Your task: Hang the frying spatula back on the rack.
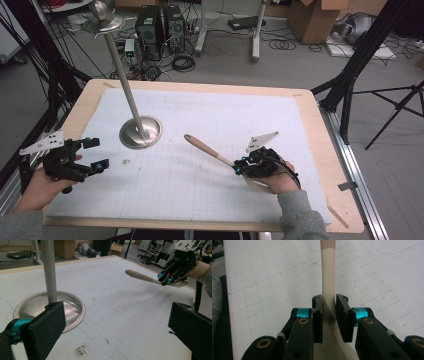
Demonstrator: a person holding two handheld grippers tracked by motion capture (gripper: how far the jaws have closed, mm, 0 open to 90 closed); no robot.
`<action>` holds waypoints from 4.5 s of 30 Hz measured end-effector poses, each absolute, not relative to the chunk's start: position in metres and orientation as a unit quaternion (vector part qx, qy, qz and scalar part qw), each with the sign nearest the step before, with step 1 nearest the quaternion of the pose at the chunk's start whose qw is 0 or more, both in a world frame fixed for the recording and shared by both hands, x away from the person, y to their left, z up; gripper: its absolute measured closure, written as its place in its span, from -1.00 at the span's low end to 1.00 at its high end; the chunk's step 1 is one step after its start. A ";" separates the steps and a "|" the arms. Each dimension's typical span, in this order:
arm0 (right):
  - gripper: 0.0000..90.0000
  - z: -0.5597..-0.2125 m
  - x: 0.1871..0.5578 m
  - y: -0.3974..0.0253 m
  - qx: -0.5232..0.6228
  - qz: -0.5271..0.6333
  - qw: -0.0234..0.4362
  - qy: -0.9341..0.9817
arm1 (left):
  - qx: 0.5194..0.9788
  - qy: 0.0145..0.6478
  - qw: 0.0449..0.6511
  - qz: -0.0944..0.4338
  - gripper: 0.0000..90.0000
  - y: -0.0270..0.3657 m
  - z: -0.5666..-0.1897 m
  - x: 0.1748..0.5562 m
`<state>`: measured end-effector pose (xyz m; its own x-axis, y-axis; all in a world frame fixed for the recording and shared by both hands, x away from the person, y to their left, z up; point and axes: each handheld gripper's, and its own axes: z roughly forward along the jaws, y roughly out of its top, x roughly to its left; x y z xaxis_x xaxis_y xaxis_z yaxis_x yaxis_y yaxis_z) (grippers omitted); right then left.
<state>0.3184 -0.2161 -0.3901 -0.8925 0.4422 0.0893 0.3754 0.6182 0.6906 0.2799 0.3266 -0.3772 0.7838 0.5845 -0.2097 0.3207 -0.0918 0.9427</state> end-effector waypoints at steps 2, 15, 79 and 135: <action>0.71 -0.388 0.319 -0.217 0.229 0.380 0.042 0.895 | 0.731 0.310 0.598 0.109 -0.96 0.326 -0.377 0.280; 0.71 -0.369 0.322 -0.222 0.215 0.429 0.035 0.877 | 0.731 0.308 0.599 0.108 -0.96 0.326 -0.379 0.280; 0.71 -0.274 0.359 -0.182 0.161 0.503 0.067 0.847 | 0.713 0.324 0.608 0.128 -0.96 0.344 -0.375 0.253; 0.71 -0.224 0.375 -0.154 0.130 0.531 0.081 0.834 | 0.712 0.333 0.602 0.141 -0.96 0.352 -0.375 0.237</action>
<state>0.3751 -0.1536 -0.2243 -0.9531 0.3025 0.0017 0.1295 0.4031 0.9059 0.2367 0.3519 -0.3752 0.7381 0.6444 -0.2000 0.3042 -0.0533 0.9511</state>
